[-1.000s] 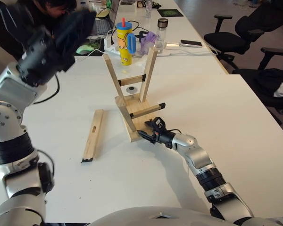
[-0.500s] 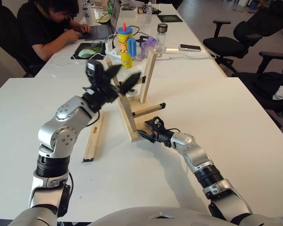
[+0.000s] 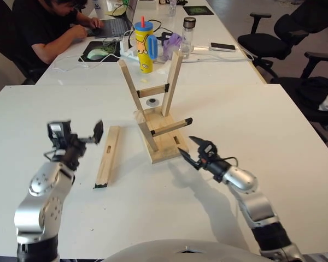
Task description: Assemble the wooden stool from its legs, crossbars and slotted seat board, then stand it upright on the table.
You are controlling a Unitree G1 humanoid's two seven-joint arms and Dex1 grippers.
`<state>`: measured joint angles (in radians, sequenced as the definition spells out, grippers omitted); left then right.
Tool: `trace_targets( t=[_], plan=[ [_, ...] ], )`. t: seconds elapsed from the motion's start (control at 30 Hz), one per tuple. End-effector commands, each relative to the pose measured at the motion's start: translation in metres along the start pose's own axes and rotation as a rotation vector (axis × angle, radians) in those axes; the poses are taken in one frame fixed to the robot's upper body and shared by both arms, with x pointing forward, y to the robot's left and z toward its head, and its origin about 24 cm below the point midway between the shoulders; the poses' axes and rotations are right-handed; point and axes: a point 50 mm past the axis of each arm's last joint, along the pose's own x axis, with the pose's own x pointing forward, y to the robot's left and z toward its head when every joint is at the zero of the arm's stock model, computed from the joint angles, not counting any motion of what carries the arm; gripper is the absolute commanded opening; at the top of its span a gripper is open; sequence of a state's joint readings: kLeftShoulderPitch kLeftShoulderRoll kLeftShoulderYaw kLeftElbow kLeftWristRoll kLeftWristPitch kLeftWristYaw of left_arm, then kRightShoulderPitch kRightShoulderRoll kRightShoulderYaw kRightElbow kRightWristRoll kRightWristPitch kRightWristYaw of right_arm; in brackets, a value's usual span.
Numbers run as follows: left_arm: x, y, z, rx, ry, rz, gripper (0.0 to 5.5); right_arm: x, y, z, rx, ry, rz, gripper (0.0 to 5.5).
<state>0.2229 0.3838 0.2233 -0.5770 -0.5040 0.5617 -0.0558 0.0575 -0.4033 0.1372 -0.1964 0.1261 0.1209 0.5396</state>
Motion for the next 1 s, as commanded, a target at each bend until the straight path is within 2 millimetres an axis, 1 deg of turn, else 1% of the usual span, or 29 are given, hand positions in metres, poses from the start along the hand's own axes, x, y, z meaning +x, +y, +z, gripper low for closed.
trace_targets(
  t=[0.03,0.1,0.17,0.2,0.23,0.37,0.43,0.5,0.6,0.67,0.77,0.87,1.0],
  plan=[
    [-0.004,-0.011,-0.002,0.032,0.034,-0.039,5.38,-0.005,-0.009,-0.021,0.101,0.119,0.084,2.95],
    [-0.001,-0.012,-0.004,0.049,0.067,-0.045,5.38,-0.001,-0.01,-0.029,0.127,0.155,0.135,2.95],
    [-0.002,-0.012,-0.007,0.028,0.096,-0.039,5.38,0.004,-0.011,-0.04,0.126,0.201,0.189,2.95],
    [-0.001,-0.013,-0.007,0.02,0.102,-0.043,5.38,0.008,-0.013,-0.044,0.131,0.212,0.18,2.95],
    [-0.001,-0.013,-0.01,0.009,0.119,-0.047,5.38,0.012,-0.017,-0.049,0.1,0.225,0.162,2.95],
    [-0.003,-0.015,-0.019,0.0,0.171,-0.047,5.38,0.023,-0.017,-0.057,0.087,0.229,0.2,2.95],
    [-0.004,-0.016,-0.022,-0.001,0.195,-0.049,5.38,0.03,-0.017,-0.057,0.071,0.222,0.203,2.95],
    [-0.004,-0.017,-0.024,-0.015,0.21,-0.056,5.38,0.035,-0.011,-0.056,0.061,0.214,0.249,2.95],
    [-0.005,-0.017,-0.029,-0.007,0.268,-0.068,5.38,0.043,0.01,-0.046,0.078,0.162,0.361,2.95],
    [-0.005,-0.014,-0.033,0.006,0.31,-0.054,5.38,0.046,0.021,-0.037,0.096,0.121,0.4,2.95],
    [-0.003,-0.01,-0.039,0.036,0.364,-0.044,5.38,0.047,0.021,-0.037,0.086,0.12,0.368,2.95],
    [-0.005,-0.009,-0.045,0.061,0.408,-0.034,5.38,0.043,0.019,-0.043,0.084,0.156,0.341,2.95],
    [-0.01,-0.006,-0.054,0.088,0.474,-0.025,5.38,0.038,0.011,-0.049,0.077,0.179,0.274,2.95]
  ],
)
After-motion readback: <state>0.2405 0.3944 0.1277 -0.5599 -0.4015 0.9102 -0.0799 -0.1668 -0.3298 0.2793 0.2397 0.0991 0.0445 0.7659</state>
